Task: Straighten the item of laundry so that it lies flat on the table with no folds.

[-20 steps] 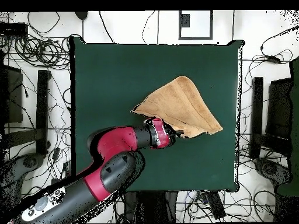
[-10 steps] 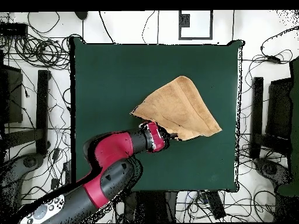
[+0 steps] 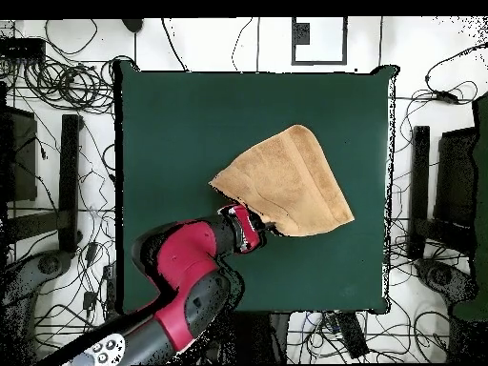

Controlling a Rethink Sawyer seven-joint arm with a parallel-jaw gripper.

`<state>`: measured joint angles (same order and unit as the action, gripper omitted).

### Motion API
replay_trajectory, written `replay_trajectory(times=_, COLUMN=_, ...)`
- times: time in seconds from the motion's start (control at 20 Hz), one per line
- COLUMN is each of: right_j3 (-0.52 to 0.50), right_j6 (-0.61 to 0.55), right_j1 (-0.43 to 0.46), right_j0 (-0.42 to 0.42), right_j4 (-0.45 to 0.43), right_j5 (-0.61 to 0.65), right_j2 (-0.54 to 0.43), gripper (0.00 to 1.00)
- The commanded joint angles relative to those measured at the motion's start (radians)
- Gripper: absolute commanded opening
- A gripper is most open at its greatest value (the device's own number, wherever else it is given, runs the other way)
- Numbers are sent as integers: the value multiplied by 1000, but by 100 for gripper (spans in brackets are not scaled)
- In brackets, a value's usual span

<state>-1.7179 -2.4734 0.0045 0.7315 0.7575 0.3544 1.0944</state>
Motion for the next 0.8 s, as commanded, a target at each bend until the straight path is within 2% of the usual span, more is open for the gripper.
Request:
replay_trajectory(times=0.05, right_j3=-39, right_j6=-21, right_j1=-148, right_j0=-66, right_j4=-73, right_j5=-94, right_j2=-294, gripper=0)
replay_trajectory(times=0.2, right_j3=-64, right_j6=36, right_j1=-233, right_j0=-149, right_j4=-131, right_j5=-165, right_j2=-397, gripper=0)
replay_trajectory(times=0.5, right_j3=-62, right_j6=17, right_j1=-285, right_j0=-282, right_j4=-272, right_j5=-316, right_j2=-537, gripper=0)
replay_trajectory(times=0.7, right_j3=-59, right_j6=18, right_j1=-319, right_j0=-369, right_j4=-371, right_j5=-337, right_j2=-622, gripper=0)
replay_trajectory(times=0.8, right_j3=-55, right_j6=10, right_j1=-331, right_j0=-385, right_j4=-403, right_j5=-318, right_j2=-640, gripper=0)
